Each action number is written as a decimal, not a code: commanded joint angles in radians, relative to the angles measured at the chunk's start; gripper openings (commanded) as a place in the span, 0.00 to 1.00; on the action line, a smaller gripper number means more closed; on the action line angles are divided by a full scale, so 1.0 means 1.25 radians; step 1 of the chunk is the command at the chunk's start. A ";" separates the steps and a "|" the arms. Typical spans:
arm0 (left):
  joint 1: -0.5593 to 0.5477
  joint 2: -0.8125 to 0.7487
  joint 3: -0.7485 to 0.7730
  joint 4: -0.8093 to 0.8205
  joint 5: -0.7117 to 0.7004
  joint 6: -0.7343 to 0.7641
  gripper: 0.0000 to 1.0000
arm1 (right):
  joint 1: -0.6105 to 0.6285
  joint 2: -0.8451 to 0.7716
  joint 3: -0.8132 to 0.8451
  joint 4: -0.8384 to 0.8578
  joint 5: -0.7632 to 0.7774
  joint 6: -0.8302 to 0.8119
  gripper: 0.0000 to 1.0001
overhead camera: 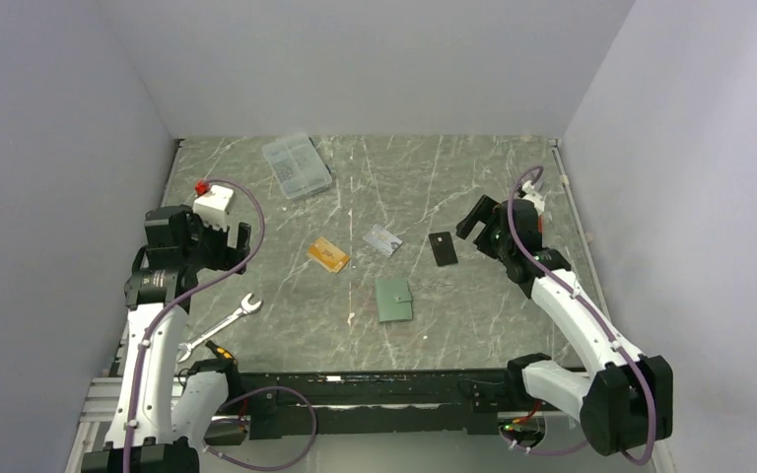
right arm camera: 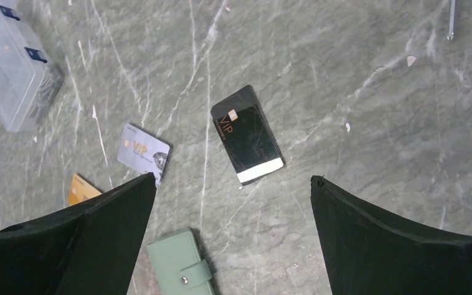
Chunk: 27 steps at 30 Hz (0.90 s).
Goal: Put the credit cards into the card holder
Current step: Open the card holder at the center of the board.
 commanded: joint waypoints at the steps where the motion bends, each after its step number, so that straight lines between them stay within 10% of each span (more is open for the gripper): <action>1: -0.001 0.007 0.016 -0.017 0.028 0.031 0.98 | -0.019 0.023 0.051 -0.039 -0.064 -0.025 1.00; 19: -0.063 0.115 0.067 -0.102 0.155 0.114 0.98 | 0.580 0.141 0.073 -0.152 0.351 0.023 1.00; 27: -0.201 0.121 0.066 -0.097 0.138 0.094 0.98 | 0.662 0.272 0.071 -0.121 0.361 0.084 1.00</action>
